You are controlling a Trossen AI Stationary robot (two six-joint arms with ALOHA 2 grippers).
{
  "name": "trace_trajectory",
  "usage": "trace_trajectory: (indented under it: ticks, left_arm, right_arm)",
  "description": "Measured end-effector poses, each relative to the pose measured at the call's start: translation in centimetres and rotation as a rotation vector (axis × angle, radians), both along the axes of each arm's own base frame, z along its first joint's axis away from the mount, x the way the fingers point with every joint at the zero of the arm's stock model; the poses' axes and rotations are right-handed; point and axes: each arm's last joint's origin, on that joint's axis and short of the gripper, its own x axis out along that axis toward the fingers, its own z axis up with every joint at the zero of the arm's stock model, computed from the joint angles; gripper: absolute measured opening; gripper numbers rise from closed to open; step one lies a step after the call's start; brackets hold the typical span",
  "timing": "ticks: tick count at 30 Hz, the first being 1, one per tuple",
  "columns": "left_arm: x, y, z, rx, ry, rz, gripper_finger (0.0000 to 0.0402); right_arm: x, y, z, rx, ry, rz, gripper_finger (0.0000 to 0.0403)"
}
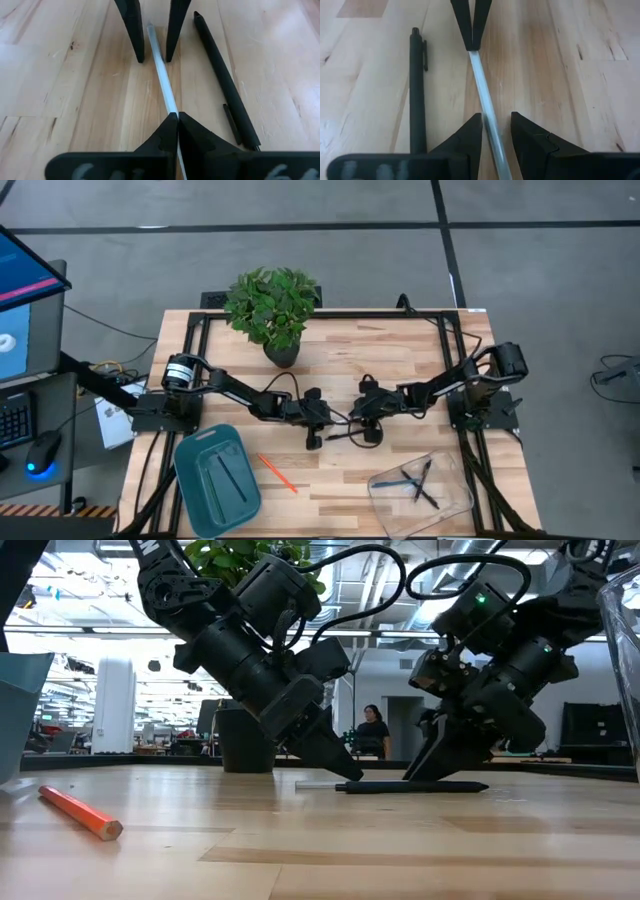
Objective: Sort pens & pencils
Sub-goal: Put the white pencil into the blue bin
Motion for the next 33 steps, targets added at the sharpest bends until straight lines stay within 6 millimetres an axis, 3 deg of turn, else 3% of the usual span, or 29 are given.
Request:
trace_trajectory:
  ticks: [16,26,33]
  left_arm:
    - [0.0,0.0,0.0,0.003,-0.006,0.003,0.0]
    - [0.2,0.0,0.0,-0.003,-0.028,-0.017,0.0]
    - [0.2,-0.1,0.1,-0.011,-0.03,-0.026,0.0]
  right_arm:
    - [-1.9,-0.4,-1.6,0.025,-0.141,-0.001,0.0127]
    - [-1.8,-1.2,-3.5,0.034,-0.256,-0.027,0.0127]
    - [-1.8,-1.3,-3.7,0.027,-0.275,-0.024,0.0127]
